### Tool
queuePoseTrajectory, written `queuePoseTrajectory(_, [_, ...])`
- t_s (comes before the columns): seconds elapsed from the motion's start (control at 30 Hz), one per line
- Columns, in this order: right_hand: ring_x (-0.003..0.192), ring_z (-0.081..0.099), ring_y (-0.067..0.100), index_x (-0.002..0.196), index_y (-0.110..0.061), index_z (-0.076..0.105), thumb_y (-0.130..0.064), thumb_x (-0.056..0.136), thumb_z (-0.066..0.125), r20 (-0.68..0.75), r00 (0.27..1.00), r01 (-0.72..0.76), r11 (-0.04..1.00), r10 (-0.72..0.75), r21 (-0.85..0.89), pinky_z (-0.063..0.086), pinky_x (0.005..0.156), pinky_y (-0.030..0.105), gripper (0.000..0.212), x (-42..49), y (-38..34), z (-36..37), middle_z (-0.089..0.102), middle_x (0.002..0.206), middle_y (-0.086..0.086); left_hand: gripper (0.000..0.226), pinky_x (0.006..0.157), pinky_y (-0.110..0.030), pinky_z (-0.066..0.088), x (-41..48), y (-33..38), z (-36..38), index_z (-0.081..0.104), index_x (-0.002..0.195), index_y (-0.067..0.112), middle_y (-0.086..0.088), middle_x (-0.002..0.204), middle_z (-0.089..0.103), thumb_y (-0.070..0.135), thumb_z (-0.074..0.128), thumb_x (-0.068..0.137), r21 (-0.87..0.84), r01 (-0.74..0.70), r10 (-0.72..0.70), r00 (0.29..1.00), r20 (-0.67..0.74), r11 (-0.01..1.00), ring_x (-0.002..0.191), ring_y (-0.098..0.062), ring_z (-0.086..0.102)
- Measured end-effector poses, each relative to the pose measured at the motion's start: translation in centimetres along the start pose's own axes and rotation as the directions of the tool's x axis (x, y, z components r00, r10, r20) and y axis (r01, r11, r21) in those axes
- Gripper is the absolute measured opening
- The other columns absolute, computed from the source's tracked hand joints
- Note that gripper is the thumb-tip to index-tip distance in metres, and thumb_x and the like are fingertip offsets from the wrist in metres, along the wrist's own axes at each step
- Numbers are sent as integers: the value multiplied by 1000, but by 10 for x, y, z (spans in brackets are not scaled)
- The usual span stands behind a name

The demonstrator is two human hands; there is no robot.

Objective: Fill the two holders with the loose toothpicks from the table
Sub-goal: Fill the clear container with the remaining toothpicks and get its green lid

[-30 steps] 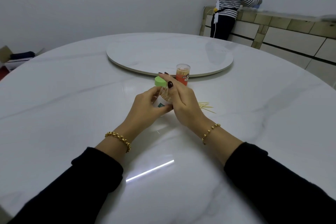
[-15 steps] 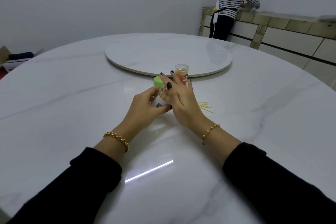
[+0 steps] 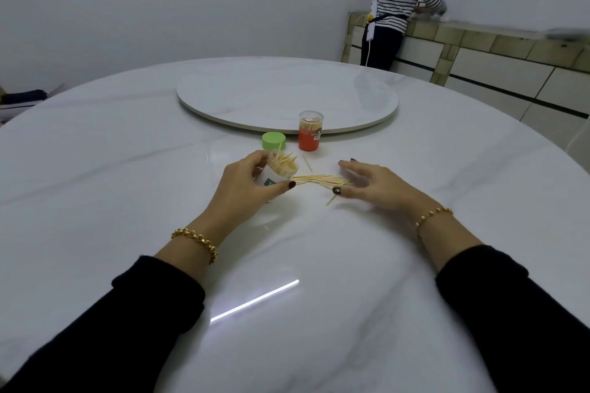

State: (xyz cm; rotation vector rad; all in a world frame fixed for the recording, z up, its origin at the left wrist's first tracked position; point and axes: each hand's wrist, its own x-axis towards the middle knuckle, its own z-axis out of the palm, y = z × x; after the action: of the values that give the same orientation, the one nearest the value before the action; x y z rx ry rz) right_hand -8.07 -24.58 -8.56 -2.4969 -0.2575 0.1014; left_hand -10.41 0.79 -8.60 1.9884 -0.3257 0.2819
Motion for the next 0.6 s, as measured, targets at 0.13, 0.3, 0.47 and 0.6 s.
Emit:
queuePoseTrajectory(0.13, [144, 15, 2, 148, -24, 31, -53, 76, 71, 110, 994, 3, 986, 16, -164, 8, 119, 29, 87, -1, 1, 2, 21, 156, -15, 48, 59, -8, 47, -1, 1, 0, 61, 117, 17, 7, 102, 66, 28, 79, 74, -11, 1, -1, 1000, 5, 1000, 87, -5, 62])
queuePoseTrajectory(0.3, [134, 40, 7, 129, -16, 59, -39, 81, 72, -140, 987, 68, 994, -79, -82, 25, 107, 15, 54, 11, -2, 21, 50, 141, -6, 48, 59, -6, 46, -2, 2, 1, 61, 118, 19, 10, 100, 66, 27, 80, 74, -10, 4, -4, 1000, 6, 1000, 85, -2, 61])
queuePoseTrajectory(0.47, [118, 57, 13, 109, -11, 72, -19, 85, 71, -253, 953, 156, 986, -165, -54, 39, 106, 28, 26, 20, -10, 37, 68, 119, 4, 49, 58, -7, 46, -1, 0, 1, 61, 119, 17, 5, 101, 66, 27, 79, 74, 8, -5, 5, 1000, -6, 1000, 83, -3, 60])
queuePoseTrajectory(0.6, [111, 62, 18, 104, -10, 74, -22, 84, 72, -314, 924, 197, 975, -219, -101, 43, 99, 31, 24, 20, -15, 43, 71, 111, 7, 49, 61, -10, 50, 0, -2, 1, 62, 118, 17, 4, 102, 66, 28, 80, 74, 9, -7, 7, 1000, -2, 1000, 85, -7, 61])
